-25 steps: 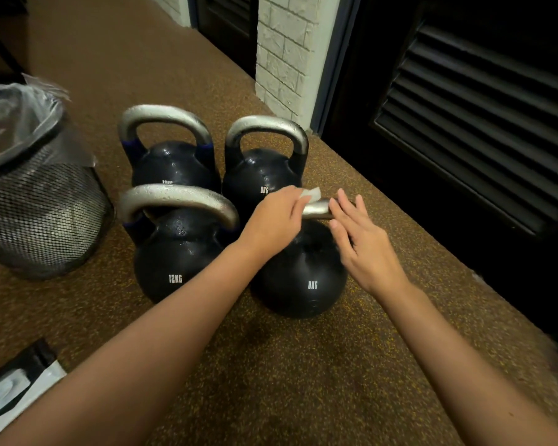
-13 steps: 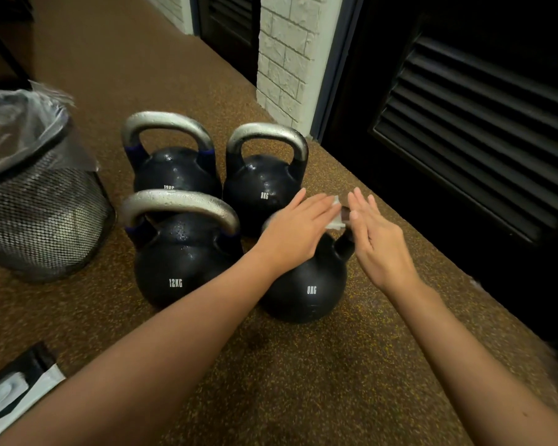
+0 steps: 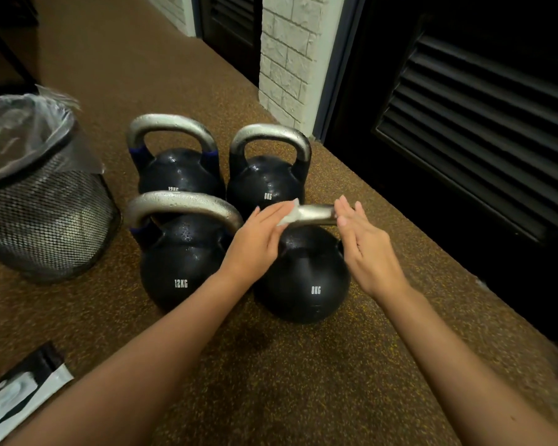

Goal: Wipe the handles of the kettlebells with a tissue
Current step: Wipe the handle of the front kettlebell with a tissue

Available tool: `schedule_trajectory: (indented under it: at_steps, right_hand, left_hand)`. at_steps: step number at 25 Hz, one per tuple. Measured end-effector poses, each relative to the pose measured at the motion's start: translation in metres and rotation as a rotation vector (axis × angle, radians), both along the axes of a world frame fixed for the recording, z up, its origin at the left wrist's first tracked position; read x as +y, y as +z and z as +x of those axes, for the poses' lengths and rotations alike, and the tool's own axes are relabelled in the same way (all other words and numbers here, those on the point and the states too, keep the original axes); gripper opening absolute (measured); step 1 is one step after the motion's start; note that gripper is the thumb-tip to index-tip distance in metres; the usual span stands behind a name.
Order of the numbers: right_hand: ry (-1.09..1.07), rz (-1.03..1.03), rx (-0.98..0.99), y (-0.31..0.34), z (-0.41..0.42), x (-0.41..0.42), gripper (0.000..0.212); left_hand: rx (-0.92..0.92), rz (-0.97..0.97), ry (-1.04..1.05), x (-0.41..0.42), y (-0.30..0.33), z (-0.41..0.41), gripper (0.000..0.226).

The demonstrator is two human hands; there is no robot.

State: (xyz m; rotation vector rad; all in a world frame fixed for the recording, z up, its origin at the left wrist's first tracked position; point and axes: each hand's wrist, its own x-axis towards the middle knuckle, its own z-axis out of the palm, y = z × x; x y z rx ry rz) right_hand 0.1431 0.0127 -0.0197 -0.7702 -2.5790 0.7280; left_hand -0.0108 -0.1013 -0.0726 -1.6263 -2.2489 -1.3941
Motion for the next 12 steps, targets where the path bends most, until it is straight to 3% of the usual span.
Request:
schedule_trajectory:
  at_steps: [3,5,12]
  right_hand:
    - [-0.005,-0.012,0.009,0.001,-0.003,-0.004,0.046]
    - [-0.009,-0.016,0.019,0.000,-0.005,-0.005,0.046]
    - [-0.032,-0.016,0.017,-0.004,-0.008,-0.005,0.048]
  left_hand:
    - [-0.279,0.064,0.053,-0.010,-0.012,0.004,0.035]
    - [-0.357,0.050,0.101,-0.008,-0.012,0.007,0.034]
    - [-0.191,0.061,0.067,-0.003,-0.007,0.026,0.042]
